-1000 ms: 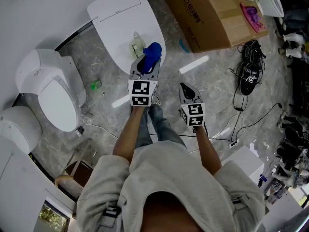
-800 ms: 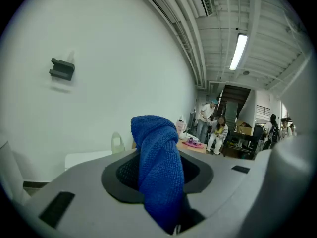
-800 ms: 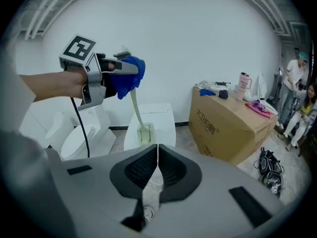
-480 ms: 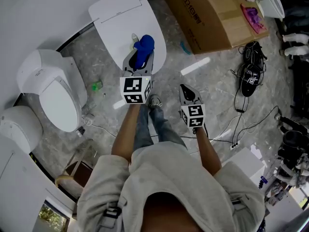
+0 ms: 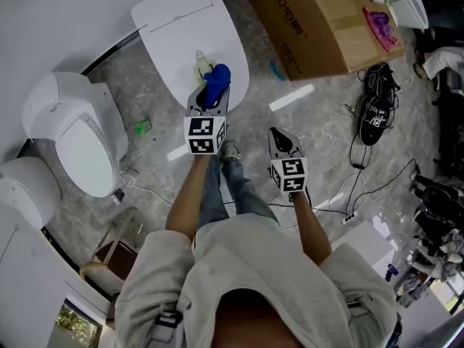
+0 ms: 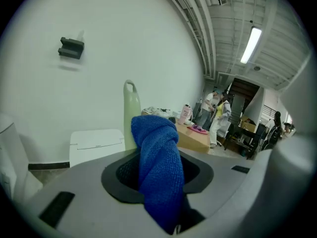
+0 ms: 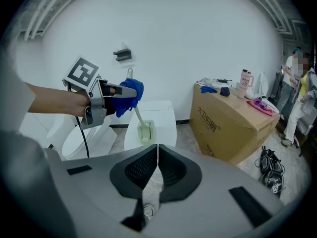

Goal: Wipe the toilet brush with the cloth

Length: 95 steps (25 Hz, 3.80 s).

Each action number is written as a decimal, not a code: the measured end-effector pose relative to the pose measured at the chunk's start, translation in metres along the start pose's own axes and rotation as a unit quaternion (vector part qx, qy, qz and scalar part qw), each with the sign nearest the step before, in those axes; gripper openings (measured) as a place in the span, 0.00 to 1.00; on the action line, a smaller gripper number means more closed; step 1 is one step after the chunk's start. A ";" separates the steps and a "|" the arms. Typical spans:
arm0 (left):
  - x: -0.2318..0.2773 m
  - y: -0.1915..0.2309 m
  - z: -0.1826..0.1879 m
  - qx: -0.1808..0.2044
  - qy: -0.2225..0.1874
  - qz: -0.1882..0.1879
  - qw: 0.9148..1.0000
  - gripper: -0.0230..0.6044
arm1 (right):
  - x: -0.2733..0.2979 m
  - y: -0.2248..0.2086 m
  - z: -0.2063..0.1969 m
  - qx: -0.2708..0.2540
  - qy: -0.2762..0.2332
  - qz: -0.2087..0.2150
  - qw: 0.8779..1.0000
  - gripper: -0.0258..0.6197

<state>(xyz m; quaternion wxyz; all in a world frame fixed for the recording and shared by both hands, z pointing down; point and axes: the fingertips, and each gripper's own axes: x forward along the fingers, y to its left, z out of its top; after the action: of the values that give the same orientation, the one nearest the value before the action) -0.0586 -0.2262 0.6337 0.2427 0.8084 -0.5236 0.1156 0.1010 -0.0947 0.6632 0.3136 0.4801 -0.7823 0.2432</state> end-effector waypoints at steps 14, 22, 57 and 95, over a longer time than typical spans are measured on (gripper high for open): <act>0.040 0.024 -0.072 0.047 0.084 -0.006 0.995 0.30 | 0.011 -0.011 -0.014 0.008 0.023 -0.001 1.000 0.09; 0.048 0.028 -0.109 0.064 0.137 -0.019 0.988 0.30 | 0.016 -0.010 -0.015 0.010 0.023 0.000 1.000 0.09; -0.081 -0.047 0.069 0.103 -0.048 -0.048 0.992 0.29 | -0.060 -0.040 0.106 -0.002 -0.145 -0.030 0.989 0.09; -0.129 -0.012 0.171 0.089 -0.132 0.009 0.987 0.29 | -0.096 -0.040 0.240 -0.028 -0.261 -0.054 0.963 0.09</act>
<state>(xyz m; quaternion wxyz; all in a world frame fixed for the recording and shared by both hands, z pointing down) -0.1140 -0.2081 0.4276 0.0975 0.8305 -0.5455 0.0567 0.1082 -0.2176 0.4329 0.1244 0.5596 -0.8164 0.0695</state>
